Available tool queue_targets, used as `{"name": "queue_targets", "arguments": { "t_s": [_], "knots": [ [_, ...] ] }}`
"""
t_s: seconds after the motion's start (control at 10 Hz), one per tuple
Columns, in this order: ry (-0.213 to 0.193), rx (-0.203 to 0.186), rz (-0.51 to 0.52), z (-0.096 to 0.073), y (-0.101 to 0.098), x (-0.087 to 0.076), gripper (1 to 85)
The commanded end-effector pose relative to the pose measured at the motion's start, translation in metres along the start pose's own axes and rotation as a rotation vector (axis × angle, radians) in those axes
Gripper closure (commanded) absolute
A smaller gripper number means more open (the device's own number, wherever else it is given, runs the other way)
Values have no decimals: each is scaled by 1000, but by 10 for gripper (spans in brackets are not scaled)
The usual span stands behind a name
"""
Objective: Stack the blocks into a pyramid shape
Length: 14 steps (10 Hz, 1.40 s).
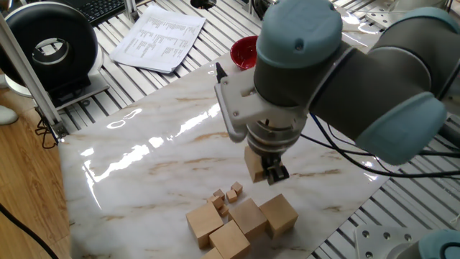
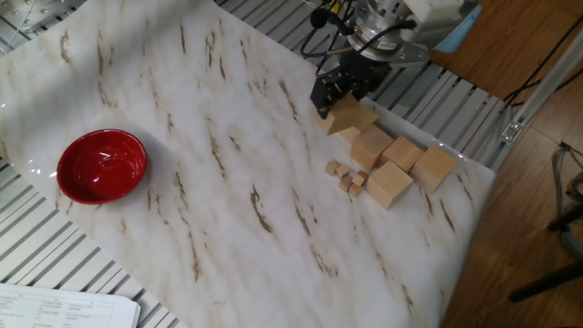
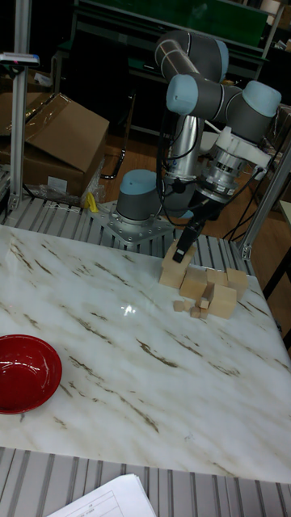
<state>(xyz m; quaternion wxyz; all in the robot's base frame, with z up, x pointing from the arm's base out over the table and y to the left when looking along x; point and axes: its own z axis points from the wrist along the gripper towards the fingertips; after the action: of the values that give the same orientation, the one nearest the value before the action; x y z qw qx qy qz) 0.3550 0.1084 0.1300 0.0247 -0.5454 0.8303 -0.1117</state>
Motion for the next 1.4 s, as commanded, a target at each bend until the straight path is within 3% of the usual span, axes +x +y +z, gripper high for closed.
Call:
{"name": "queue_targets", "arguments": {
  "t_s": [0.0, 0.3, 0.4, 0.6, 0.7, 0.8, 0.9, 1.0, 1.1, 1.2, 1.3],
  "knots": [
    [-6, -9, 26, 0, -9, -6, 807],
    [-11, -31, 70, -3, -5, -21, 847],
    [-20, -54, 83, -3, 1, -24, 847],
    [-51, -83, 124, -4, 8, -32, 847],
    [-80, -114, 176, -5, 15, -41, 847],
    [-101, -121, 269, -6, 14, -48, 847],
    [-128, -80, 321, -6, 2, -54, 847],
    [-129, -51, 379, -5, -7, -53, 847],
    [-127, -47, 428, -5, -8, -52, 847],
    [-133, -18, 454, -5, -16, -52, 847],
    [-167, -5, 487, -6, -22, -59, 847]
  ]
}}
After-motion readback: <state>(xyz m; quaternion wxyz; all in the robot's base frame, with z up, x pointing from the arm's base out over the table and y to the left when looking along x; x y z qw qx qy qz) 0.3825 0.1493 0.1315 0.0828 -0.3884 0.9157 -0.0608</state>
